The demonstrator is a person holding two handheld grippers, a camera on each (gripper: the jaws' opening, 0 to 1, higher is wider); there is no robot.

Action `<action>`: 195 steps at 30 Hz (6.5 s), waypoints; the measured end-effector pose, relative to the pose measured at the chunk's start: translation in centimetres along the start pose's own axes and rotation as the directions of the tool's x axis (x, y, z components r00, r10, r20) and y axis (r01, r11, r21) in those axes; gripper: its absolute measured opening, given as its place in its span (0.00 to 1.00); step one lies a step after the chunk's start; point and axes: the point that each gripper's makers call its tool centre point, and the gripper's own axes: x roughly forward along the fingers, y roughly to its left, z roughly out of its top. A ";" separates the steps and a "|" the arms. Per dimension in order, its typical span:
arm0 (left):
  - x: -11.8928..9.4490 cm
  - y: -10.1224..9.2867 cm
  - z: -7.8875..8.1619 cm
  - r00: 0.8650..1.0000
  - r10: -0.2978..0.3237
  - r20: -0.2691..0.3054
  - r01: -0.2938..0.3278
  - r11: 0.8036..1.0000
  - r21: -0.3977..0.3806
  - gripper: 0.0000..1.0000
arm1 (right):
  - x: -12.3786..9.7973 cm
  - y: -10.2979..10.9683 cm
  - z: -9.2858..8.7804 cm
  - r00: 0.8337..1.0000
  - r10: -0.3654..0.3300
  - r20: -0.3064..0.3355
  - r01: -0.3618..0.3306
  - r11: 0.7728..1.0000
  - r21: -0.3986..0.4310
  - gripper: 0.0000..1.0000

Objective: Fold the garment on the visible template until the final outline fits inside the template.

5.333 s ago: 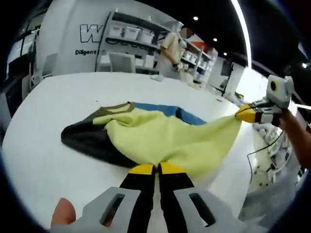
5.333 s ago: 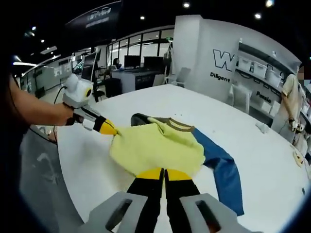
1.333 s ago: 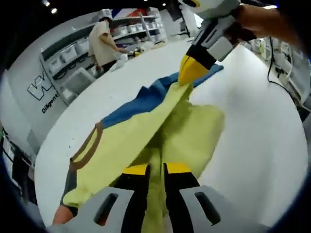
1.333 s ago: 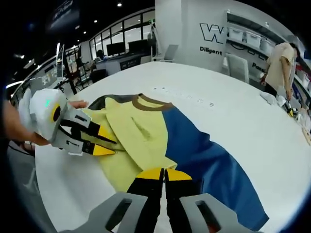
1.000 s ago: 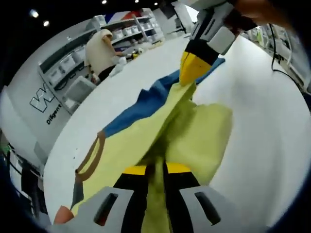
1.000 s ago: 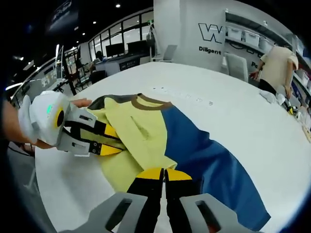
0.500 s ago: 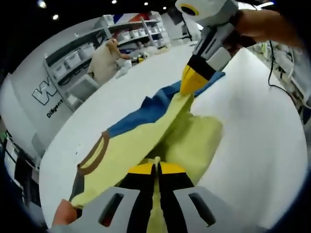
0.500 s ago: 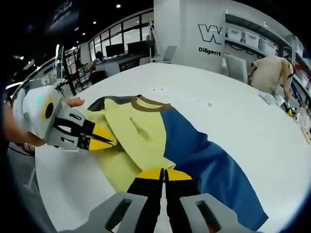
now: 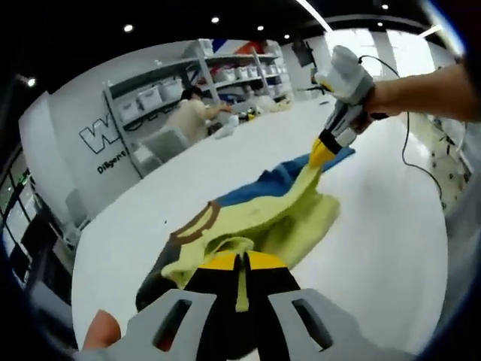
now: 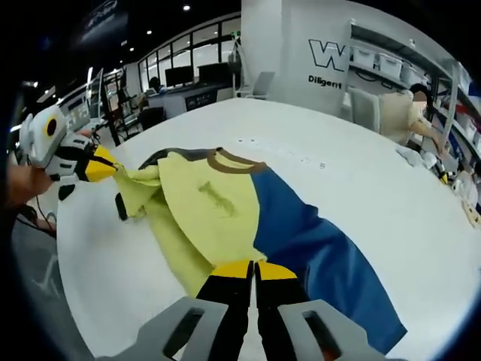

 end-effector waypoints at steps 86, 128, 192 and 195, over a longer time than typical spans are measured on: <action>-20.1 -11.9 -19.6 0.765 -0.446 -0.465 0.522 0.852 0.042 0.00 | -12.5 14.6 -21.6 0.764 0.224 -0.606 -0.383 0.912 -0.146 0.00; -19.3 -4.0 -10.3 0.934 -0.338 -0.115 0.323 0.937 -0.136 0.34 | -13.3 9.8 -15.1 0.874 0.123 -0.470 -0.244 0.948 -0.206 0.12; 1.9 9.8 -14.7 0.979 0.072 -0.192 -0.138 0.924 -0.356 0.00 | -6.4 -10.7 -4.8 0.975 -0.204 -0.091 0.199 0.978 -0.059 0.16; 2.0 9.9 -14.8 0.981 0.074 -0.179 -0.137 0.919 -0.371 0.00 | -6.1 -12.4 -5.2 0.971 -0.232 -0.049 0.231 0.972 -0.039 0.30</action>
